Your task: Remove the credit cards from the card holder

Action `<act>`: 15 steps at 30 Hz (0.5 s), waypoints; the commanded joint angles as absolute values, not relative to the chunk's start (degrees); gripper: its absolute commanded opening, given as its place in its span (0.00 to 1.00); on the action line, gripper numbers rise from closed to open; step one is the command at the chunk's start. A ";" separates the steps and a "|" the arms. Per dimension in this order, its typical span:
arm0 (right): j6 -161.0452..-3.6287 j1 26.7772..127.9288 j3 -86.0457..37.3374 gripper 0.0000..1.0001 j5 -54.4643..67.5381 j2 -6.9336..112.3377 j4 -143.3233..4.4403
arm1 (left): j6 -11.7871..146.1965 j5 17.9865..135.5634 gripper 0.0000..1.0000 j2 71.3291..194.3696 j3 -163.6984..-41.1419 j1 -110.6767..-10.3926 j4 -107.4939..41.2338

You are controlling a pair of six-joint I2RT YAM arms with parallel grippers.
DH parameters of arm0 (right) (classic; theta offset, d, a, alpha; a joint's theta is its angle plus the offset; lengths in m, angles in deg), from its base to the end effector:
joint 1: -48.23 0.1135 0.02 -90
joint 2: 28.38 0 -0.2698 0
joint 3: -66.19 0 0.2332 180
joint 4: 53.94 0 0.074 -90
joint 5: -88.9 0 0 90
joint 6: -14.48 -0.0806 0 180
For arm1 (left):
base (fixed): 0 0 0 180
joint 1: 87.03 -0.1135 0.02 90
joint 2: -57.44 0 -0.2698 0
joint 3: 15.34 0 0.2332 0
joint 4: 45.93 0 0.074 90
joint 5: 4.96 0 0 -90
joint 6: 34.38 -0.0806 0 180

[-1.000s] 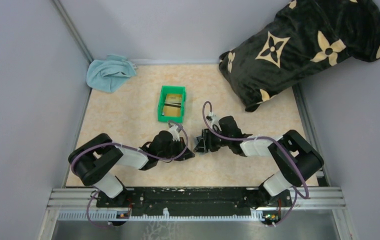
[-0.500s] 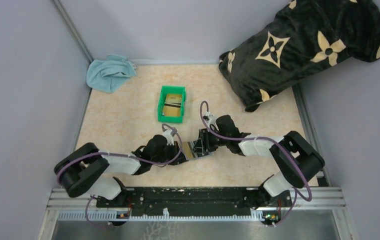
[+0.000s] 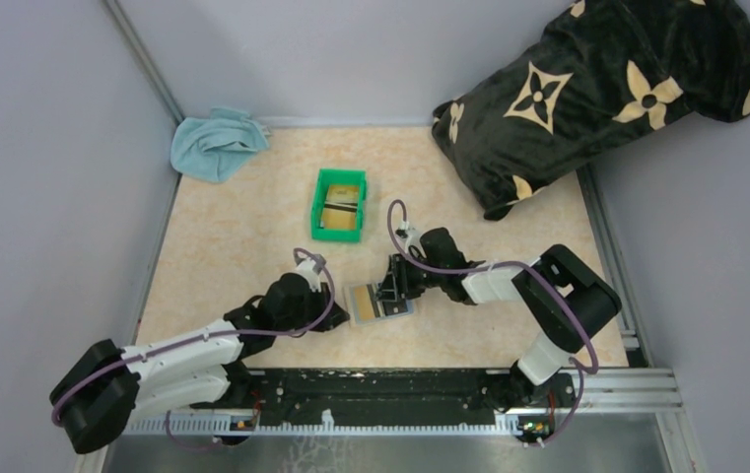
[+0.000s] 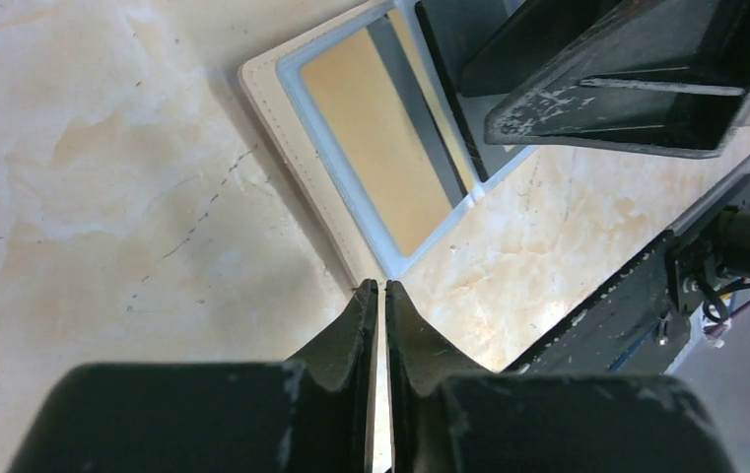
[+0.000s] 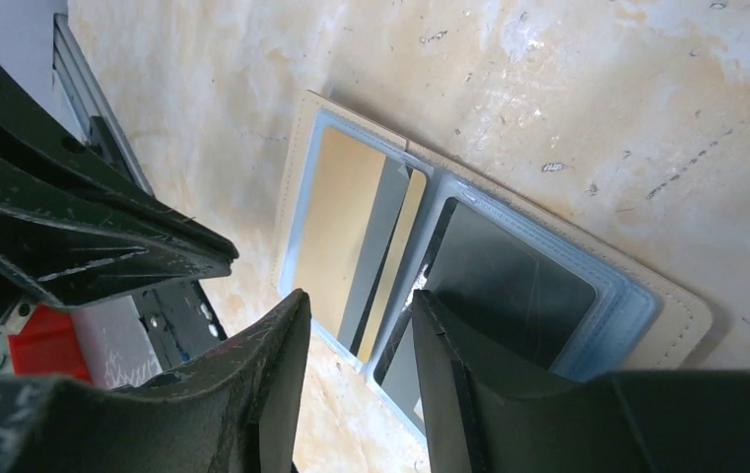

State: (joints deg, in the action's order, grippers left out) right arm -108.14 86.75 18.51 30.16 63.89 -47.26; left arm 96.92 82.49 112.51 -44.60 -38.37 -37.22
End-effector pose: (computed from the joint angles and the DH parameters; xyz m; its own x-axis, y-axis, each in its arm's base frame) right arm 0.2161 0.2255 0.1316 -0.8646 -0.0992 -0.4927 -0.4591 0.5548 0.6939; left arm 0.1312 -0.1546 0.1456 -0.7922 -0.0977 -0.6023 0.3346 0.7559 -0.5627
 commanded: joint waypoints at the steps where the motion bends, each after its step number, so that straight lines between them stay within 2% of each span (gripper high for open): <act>1: -108.16 87.16 18.05 0.43 29.37 64.88 -45.58 | 95.75 82.84 0.11 116.60 -46.21 -38.00 -39.19; 8: -107.39 87.17 18.43 0.42 28.54 63.28 -47.06 | 96.80 80.98 0.03 127.53 -46.42 -38.04 -47.98; 15: -107.11 87.16 19.04 0.42 27.91 63.60 -47.01 | 96.09 82.47 0.02 124.77 -48.13 -38.04 -43.02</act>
State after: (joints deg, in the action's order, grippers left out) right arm -108.23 86.75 18.64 29.14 63.98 -47.50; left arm 96.99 81.42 127.59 -46.55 -38.26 -45.86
